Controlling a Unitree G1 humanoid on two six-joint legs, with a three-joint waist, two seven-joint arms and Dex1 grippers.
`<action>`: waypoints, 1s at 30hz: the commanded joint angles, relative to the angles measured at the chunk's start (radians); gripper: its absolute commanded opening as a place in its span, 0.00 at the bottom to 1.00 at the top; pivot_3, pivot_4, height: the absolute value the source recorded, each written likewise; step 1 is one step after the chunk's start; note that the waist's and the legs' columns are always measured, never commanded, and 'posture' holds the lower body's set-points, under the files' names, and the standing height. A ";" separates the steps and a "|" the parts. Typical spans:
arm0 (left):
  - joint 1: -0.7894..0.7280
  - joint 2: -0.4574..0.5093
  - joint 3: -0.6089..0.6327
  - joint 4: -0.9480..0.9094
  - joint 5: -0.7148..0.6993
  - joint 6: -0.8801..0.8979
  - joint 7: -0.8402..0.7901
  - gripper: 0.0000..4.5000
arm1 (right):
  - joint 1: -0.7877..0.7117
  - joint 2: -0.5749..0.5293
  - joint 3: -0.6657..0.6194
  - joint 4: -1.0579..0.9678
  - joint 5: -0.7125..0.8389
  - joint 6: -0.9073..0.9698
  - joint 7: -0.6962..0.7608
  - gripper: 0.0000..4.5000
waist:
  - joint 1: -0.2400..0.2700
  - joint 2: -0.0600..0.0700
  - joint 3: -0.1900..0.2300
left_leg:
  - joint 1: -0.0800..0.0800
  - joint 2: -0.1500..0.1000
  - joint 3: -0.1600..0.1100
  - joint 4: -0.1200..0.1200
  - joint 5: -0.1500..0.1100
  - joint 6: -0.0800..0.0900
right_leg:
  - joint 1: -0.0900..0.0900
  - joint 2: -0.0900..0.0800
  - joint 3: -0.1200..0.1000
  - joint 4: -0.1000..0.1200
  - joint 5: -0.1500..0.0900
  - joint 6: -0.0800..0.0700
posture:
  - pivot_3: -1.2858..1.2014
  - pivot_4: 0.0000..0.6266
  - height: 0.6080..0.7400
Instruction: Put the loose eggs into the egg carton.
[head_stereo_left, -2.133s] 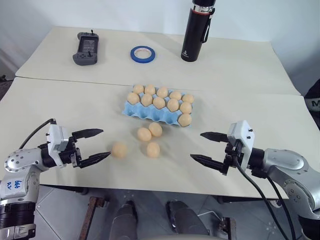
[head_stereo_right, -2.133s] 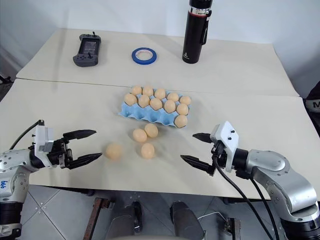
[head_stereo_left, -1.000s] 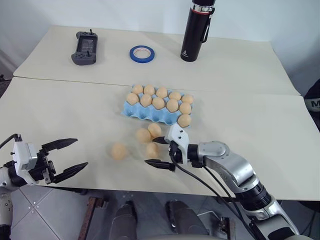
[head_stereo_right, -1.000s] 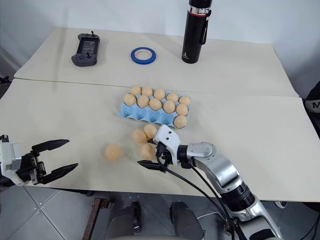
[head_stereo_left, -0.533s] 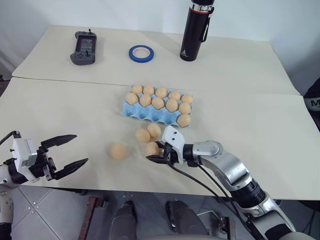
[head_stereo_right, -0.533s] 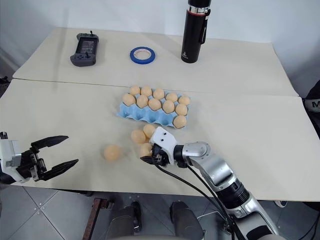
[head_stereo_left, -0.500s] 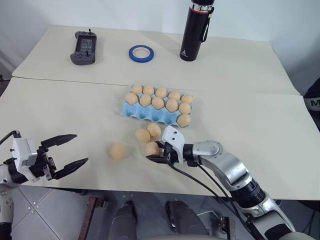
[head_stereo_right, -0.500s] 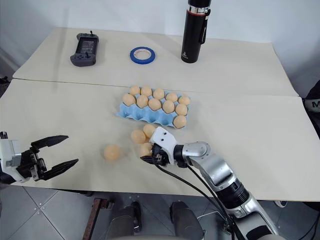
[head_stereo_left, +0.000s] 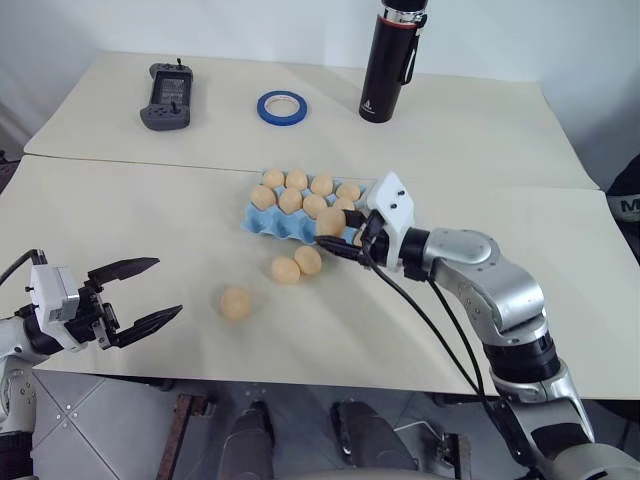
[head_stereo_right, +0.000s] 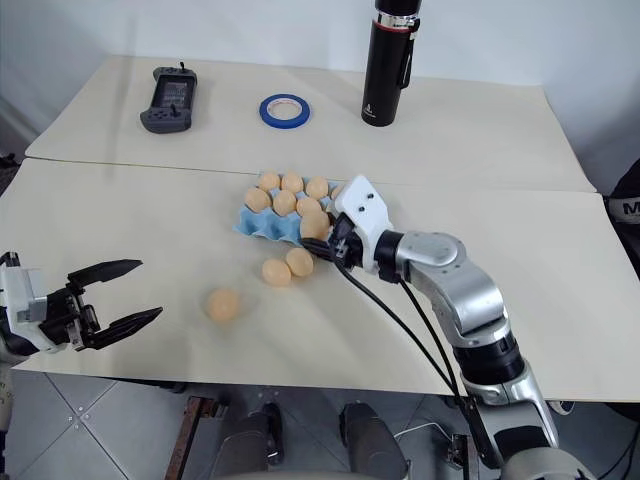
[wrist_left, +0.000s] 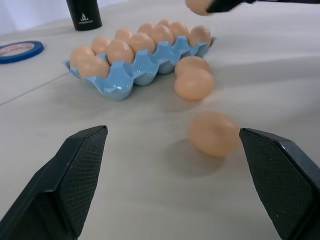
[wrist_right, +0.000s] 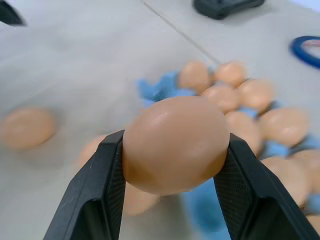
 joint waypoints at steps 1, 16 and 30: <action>-0.019 -0.005 0.002 0.011 -0.012 -0.017 -0.004 1.00 | -0.065 0.030 -0.012 0.110 -0.047 -0.090 -0.036 0.47 | 0.000 0.000 0.000 | 0.000 0.000 0.000 0.000 0.000 0.000 | -0.001 0.000 0.000 0.000 0.000 0.000 | 0.52 0.24 1.00; -0.037 0.003 0.010 0.027 -0.014 -0.021 0.008 1.00 | -0.056 0.016 0.003 0.169 -0.085 -0.137 0.029 0.47 | -0.002 0.000 0.000 | -0.002 0.000 0.005 0.007 0.000 -0.001 | -0.007 0.000 -0.002 0.013 0.000 0.001 | 0.52 0.24 1.00; -0.072 0.005 0.006 0.057 -0.005 -0.026 0.016 1.00 | -0.064 -0.033 -0.027 0.156 -0.059 -0.142 0.094 1.00 | -0.001 0.000 0.000 | -0.002 0.001 0.005 0.008 0.000 -0.001 | -0.008 -0.001 -0.003 0.015 0.000 0.001 | 0.52 0.24 1.00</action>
